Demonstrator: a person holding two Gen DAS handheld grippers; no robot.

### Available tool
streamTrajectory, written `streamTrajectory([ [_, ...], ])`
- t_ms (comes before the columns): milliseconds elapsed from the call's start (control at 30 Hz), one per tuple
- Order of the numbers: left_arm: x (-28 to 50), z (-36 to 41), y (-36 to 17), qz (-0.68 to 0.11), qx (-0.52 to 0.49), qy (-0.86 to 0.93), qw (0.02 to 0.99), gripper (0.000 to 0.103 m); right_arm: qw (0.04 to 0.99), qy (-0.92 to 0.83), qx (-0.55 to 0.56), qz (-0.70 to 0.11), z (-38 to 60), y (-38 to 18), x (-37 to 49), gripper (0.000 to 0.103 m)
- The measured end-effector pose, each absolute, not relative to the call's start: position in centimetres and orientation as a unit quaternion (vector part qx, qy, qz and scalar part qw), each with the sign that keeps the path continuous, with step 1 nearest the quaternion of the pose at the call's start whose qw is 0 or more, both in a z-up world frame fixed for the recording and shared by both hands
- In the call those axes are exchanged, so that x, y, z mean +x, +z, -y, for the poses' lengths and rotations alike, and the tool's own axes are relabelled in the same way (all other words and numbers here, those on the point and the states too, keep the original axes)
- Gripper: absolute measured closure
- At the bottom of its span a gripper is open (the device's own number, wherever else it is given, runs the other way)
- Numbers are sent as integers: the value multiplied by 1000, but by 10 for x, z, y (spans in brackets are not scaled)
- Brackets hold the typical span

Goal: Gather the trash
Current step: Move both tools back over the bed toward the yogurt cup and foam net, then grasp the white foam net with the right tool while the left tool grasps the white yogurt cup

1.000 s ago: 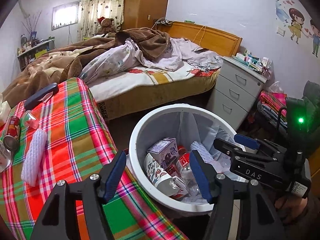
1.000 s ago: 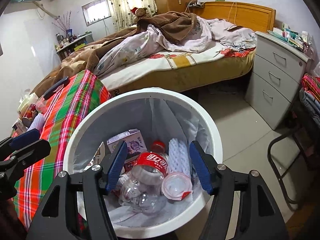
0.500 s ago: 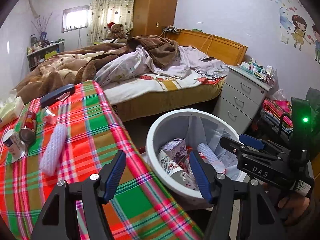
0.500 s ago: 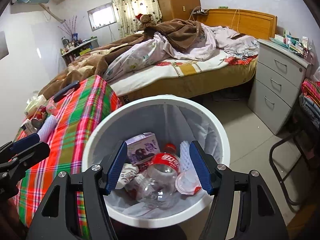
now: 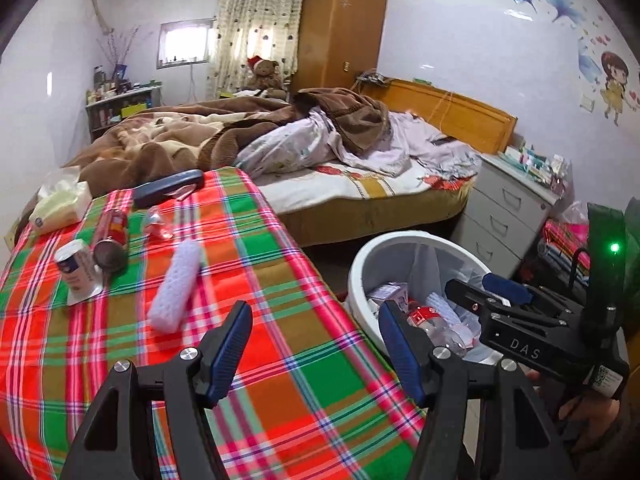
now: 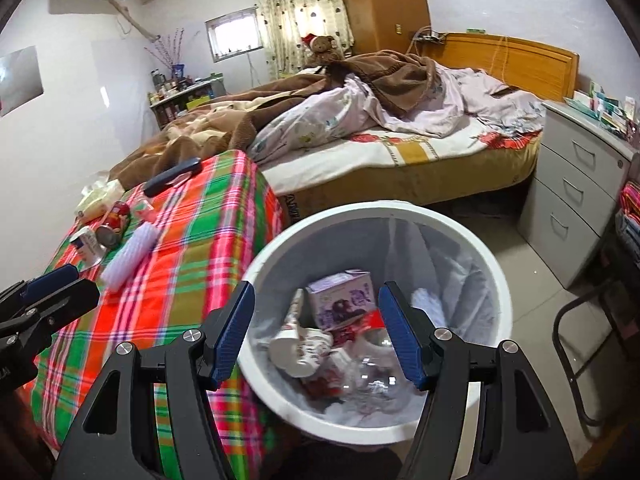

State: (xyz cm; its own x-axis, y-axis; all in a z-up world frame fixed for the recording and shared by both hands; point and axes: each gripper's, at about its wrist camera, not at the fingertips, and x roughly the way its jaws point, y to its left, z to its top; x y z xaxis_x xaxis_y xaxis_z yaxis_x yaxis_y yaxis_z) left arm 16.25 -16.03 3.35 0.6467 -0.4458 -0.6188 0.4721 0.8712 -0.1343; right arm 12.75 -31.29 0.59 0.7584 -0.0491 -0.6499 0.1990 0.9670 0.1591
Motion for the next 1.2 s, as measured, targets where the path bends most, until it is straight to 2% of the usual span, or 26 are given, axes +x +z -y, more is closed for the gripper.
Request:
streamTrajectory([
  [533,183,71,33,-330,-15,-170,928,38,934,-3,93,-345,251,9,154,37],
  [1200,264,-35,17,-345,-57,-77,934,37,916,58,83,-388,177,-3,226,37],
])
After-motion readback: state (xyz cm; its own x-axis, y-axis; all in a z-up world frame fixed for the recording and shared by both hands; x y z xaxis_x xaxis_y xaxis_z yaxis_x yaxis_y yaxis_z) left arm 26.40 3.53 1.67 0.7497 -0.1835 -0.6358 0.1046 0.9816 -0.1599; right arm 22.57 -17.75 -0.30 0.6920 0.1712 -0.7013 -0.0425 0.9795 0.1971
